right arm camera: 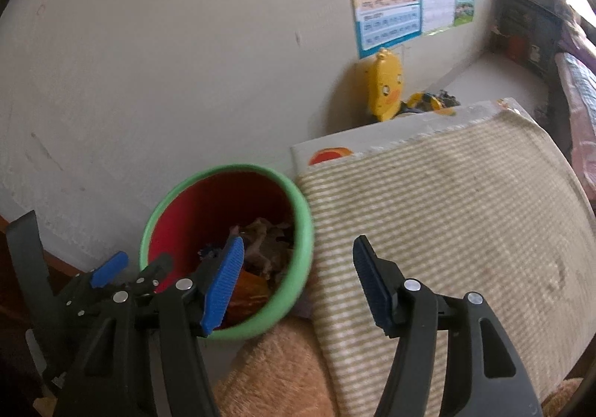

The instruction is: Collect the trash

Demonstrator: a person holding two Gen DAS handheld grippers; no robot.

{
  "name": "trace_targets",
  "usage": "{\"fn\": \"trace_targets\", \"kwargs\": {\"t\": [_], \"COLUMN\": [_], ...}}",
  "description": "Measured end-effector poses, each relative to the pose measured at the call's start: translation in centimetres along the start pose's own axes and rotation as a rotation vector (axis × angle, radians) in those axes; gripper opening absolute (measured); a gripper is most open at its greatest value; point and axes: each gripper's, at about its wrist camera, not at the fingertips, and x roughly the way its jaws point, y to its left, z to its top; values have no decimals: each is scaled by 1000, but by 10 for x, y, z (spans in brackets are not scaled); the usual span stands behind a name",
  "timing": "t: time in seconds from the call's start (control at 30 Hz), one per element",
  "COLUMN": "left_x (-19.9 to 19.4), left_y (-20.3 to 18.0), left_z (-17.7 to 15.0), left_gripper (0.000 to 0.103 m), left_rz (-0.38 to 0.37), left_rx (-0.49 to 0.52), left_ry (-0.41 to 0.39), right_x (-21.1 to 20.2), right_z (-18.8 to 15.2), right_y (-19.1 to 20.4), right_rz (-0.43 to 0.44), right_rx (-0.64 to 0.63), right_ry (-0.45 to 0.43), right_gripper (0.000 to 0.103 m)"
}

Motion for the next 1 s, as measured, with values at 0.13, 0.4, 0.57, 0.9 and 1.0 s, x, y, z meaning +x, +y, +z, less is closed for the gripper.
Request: {"fn": "trace_targets", "kwargs": {"t": [0.13, 0.4, 0.57, 0.9, 1.0], "left_x": [-7, -38, -63, -131, -151], "left_y": [-23, -114, -165, -233, -241], "left_z": [-3, -1, -2, 10, 6], "left_gripper": [77, 85, 94, 98, 98], "left_rz": [-27, -179, -290, -388, -373], "left_rx": [43, 180, 214, 201, 218], "left_ry": [1, -59, -132, -506, -609], "right_x": [-15, -69, -120, -234, -243], "right_z": [-7, -31, -54, -93, -95], "right_y": [-25, -95, -146, -170, -172], "right_rz": [-33, -155, -313, -553, -628], "right_rx": [46, 160, 241, 300, 335], "right_ry": [-21, -116, -222, -689, -721], "right_gripper": [64, 72, 79, 96, 96]}}
